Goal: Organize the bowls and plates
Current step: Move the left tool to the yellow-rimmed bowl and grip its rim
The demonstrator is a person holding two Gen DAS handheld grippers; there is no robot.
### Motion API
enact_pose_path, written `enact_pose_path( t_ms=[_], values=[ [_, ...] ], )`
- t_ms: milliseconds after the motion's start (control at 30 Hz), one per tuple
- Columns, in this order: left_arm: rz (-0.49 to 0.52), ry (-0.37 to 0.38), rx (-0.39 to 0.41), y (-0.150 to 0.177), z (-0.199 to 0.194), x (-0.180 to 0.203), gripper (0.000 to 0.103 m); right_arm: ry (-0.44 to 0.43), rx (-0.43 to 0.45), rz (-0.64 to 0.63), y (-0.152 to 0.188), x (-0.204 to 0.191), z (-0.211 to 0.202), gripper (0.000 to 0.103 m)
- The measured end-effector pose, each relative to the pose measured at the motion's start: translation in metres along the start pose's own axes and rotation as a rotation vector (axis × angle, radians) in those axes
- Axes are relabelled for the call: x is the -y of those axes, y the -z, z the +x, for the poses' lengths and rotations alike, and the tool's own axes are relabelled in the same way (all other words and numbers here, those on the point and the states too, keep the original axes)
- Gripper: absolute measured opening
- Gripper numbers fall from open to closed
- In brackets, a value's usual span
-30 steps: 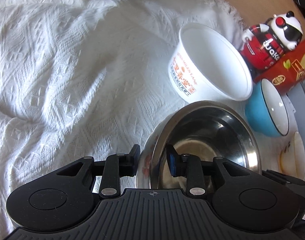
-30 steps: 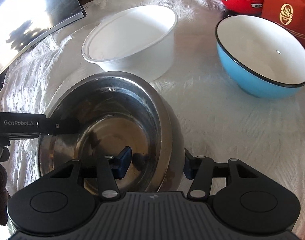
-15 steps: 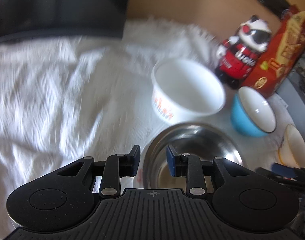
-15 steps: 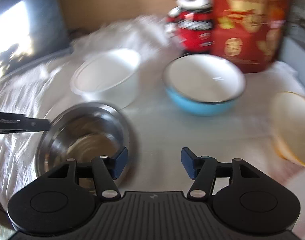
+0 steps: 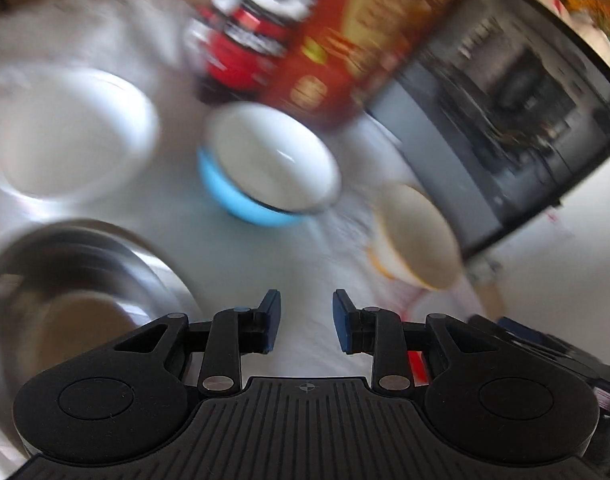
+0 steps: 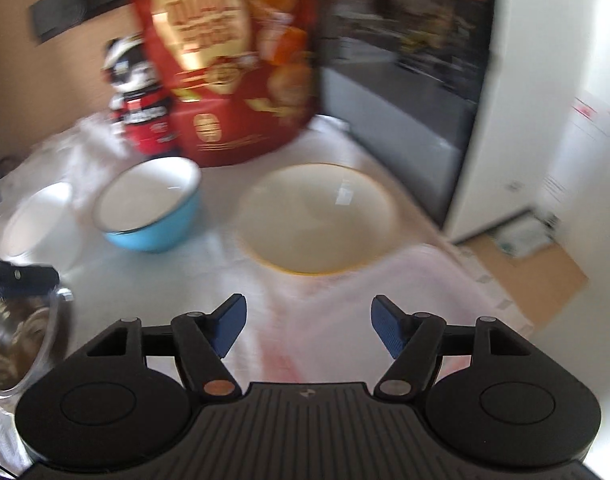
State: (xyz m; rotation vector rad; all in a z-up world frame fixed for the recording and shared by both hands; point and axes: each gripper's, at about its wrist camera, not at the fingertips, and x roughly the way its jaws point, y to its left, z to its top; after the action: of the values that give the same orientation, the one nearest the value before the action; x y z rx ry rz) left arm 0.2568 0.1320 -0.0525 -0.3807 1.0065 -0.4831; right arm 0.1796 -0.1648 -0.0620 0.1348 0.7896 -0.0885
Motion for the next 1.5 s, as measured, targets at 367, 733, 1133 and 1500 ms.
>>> enact_pose_path(
  t_ms=[367,733,1133,1500],
  values=[
    [-0.075,0.069,-0.056,-0.023,0.101,0.047,0.031,-0.067,0.006,0.132,-0.014,0.080,0.045,0.070],
    [-0.146,-0.038,-0.027,-0.037,0.150,0.054,0.032,-0.061,-0.001,-0.070,-0.057,0.058,0.126,0.054],
    [-0.118,-0.056,-0.073,-0.043,0.163,0.067,0.018,-0.123,-0.116,-0.069,-0.069,0.050,0.167,0.048],
    [-0.145,-0.204,-0.032,-0.013,0.099,0.033,0.022,-0.337,-0.195,-0.132,-0.053,0.003,0.142,0.048]
  ],
)
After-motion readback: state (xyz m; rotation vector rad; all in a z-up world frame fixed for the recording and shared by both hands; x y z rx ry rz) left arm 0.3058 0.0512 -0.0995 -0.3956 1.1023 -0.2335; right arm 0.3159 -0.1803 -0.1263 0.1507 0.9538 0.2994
